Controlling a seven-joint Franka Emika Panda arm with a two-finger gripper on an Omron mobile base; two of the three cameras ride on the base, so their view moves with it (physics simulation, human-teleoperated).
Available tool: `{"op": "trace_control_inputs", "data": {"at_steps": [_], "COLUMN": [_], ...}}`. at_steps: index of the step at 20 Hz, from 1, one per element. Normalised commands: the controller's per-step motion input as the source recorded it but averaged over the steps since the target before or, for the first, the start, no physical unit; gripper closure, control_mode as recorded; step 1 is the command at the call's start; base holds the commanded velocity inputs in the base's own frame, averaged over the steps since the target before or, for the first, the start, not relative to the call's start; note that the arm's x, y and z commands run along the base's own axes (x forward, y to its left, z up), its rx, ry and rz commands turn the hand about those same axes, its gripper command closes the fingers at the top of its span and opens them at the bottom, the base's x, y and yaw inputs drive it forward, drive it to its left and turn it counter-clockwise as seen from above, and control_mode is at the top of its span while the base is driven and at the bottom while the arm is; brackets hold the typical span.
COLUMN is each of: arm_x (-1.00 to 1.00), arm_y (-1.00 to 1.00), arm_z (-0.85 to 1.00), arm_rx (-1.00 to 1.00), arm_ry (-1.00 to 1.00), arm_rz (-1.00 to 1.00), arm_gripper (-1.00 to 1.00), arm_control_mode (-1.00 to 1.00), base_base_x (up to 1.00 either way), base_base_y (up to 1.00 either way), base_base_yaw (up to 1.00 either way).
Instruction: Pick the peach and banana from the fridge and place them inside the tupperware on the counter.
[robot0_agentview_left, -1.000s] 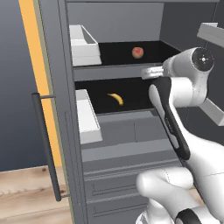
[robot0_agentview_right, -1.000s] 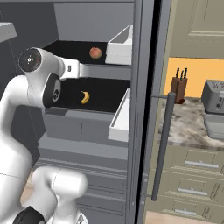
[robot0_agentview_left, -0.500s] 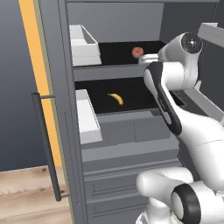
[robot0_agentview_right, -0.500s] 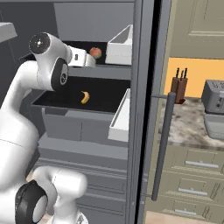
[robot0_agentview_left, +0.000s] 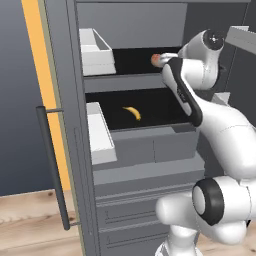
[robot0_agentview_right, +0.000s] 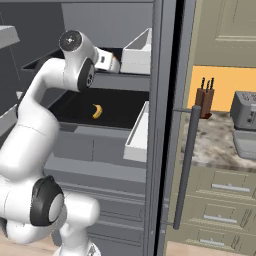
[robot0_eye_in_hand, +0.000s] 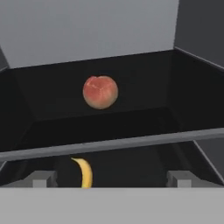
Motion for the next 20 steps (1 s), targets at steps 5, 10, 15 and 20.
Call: {"op": "trace_control_inputs", "data": {"at_steps": [5, 10, 15, 20], "arm_x": [0.61, 0.55, 0.44, 0.42], "arm_y": [0.11, 0.11, 0.04, 0.0], "arm_z": [0.0, -0.07, -0.15, -0.16], "arm_rx": [0.0, 0.0, 0.0, 0.0], "arm_ry": [0.06, 0.01, 0.0, 0.0], "arm_rz": [0.0, 0.0, 0.0, 0.0], "arm_gripper": [-1.0, -1.0, -1.0, -1.0], "arm_control_mode": [-1.0, -1.0, -1.0, -1.0], "base_base_x": [0.0, 0.0, 0.0, 0.0], "base_base_y": [0.0, 0.0, 0.0, 0.0], "base_base_yaw": [0.0, 0.0, 0.0, 0.0]}}
